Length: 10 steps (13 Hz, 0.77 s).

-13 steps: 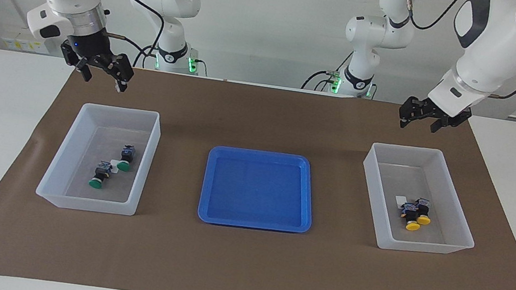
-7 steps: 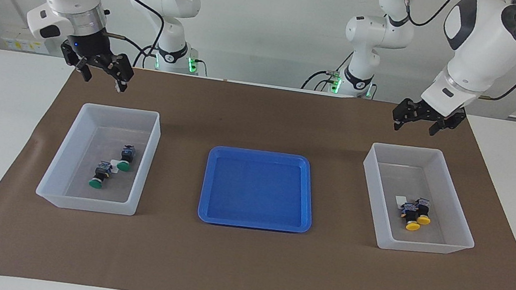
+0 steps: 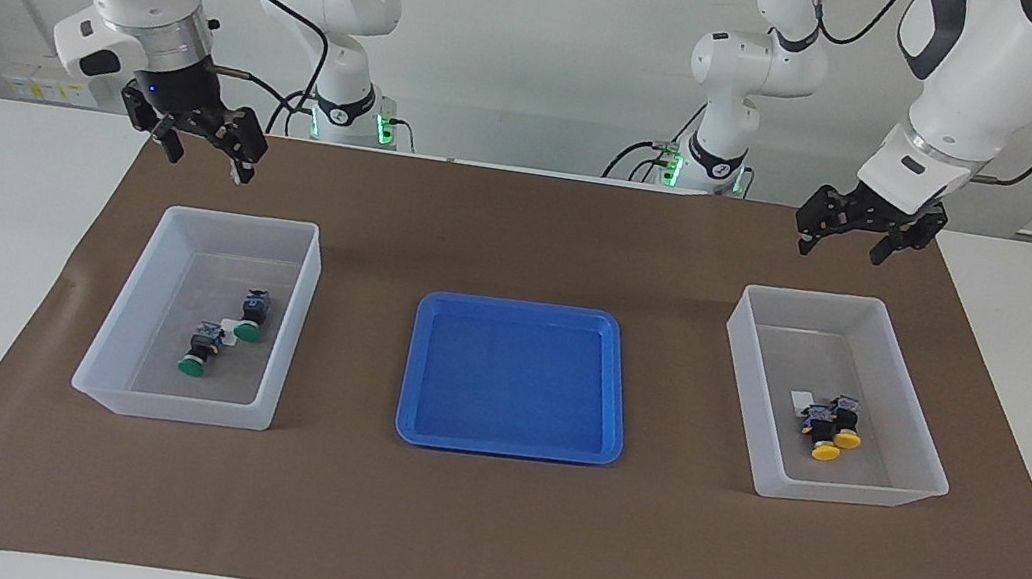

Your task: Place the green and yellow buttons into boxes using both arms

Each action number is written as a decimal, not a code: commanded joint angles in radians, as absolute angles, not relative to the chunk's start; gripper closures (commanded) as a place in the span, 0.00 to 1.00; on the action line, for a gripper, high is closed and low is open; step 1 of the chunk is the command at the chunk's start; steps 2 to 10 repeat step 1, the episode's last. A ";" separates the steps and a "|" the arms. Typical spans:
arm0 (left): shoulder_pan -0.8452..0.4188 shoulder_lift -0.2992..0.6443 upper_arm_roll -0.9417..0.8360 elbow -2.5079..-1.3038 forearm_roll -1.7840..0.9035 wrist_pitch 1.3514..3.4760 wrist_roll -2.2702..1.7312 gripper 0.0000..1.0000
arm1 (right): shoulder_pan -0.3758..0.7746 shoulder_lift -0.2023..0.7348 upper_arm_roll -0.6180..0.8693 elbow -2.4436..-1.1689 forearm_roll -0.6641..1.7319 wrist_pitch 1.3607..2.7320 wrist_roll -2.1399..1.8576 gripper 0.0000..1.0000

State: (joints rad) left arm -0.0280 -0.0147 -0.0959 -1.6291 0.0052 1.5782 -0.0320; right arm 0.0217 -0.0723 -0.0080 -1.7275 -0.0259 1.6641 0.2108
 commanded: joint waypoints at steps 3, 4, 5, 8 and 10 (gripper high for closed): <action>-0.035 -0.025 -0.092 -1.632 0.000 1.591 -0.026 0.00 | 0.018 -0.081 -0.006 -1.733 -0.015 1.666 0.218 0.00; -0.035 -0.025 -0.092 -1.632 0.000 1.591 -0.026 0.00 | 0.018 -0.081 -0.006 -1.733 -0.015 1.666 0.218 0.00; -0.035 -0.025 -0.092 -1.632 0.000 1.591 -0.026 0.00 | 0.018 -0.081 -0.006 -1.733 -0.015 1.666 0.218 0.00; -0.035 -0.025 -0.092 -1.632 0.000 1.591 -0.026 0.00 | 0.018 -0.081 -0.006 -1.733 -0.015 1.666 0.218 0.00; -0.035 -0.025 -0.092 -1.632 0.000 1.591 -0.026 0.00 | 0.018 -0.081 -0.006 -1.733 -0.015 1.666 0.218 0.00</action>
